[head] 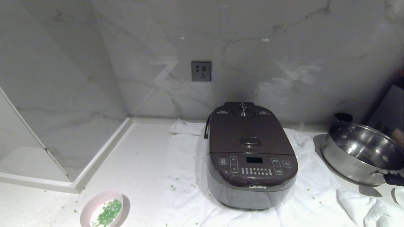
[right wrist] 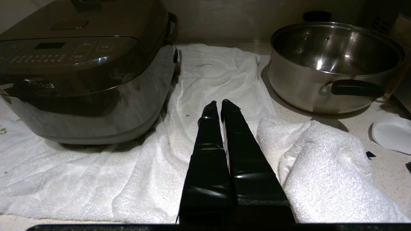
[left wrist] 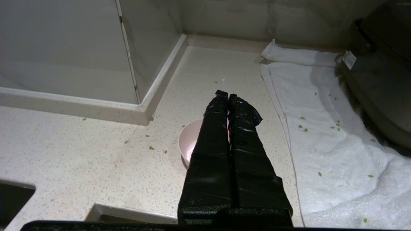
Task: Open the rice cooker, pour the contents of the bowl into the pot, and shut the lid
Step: Open the rice cooker
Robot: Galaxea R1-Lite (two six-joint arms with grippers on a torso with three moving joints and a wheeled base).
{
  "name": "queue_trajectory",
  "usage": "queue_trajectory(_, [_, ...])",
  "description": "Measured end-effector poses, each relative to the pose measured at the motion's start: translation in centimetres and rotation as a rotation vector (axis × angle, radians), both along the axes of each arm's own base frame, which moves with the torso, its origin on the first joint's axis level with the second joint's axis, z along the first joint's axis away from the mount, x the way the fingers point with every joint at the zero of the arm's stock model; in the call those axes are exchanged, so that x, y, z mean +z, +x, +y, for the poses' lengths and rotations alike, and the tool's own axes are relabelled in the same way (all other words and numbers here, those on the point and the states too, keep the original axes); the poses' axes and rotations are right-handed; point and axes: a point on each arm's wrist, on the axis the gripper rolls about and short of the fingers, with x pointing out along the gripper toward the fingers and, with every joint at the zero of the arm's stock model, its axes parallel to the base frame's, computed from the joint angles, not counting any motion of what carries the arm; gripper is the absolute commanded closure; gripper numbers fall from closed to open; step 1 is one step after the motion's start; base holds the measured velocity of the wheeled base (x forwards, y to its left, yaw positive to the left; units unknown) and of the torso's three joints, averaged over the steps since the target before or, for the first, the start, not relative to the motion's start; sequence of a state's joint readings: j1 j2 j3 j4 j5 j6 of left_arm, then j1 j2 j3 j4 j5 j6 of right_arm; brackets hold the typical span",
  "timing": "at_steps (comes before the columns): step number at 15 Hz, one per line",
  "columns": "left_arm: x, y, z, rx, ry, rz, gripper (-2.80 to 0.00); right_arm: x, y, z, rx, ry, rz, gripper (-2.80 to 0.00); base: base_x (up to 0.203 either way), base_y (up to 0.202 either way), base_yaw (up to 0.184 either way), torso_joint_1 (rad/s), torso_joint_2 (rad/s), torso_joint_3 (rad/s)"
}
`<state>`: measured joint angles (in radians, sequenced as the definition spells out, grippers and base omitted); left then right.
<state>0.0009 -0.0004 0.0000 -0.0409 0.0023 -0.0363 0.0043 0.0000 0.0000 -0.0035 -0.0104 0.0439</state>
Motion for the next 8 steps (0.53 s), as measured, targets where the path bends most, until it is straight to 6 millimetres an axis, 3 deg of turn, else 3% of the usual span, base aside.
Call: queue_trajectory(8, [0.00, 0.00, 0.00, -0.001, 0.000, 0.000, 0.00, 0.00, 0.00, 0.00, 0.000, 0.000, 0.000, 0.00, 0.000, 0.000, 0.000, 0.000, 0.00, 0.000])
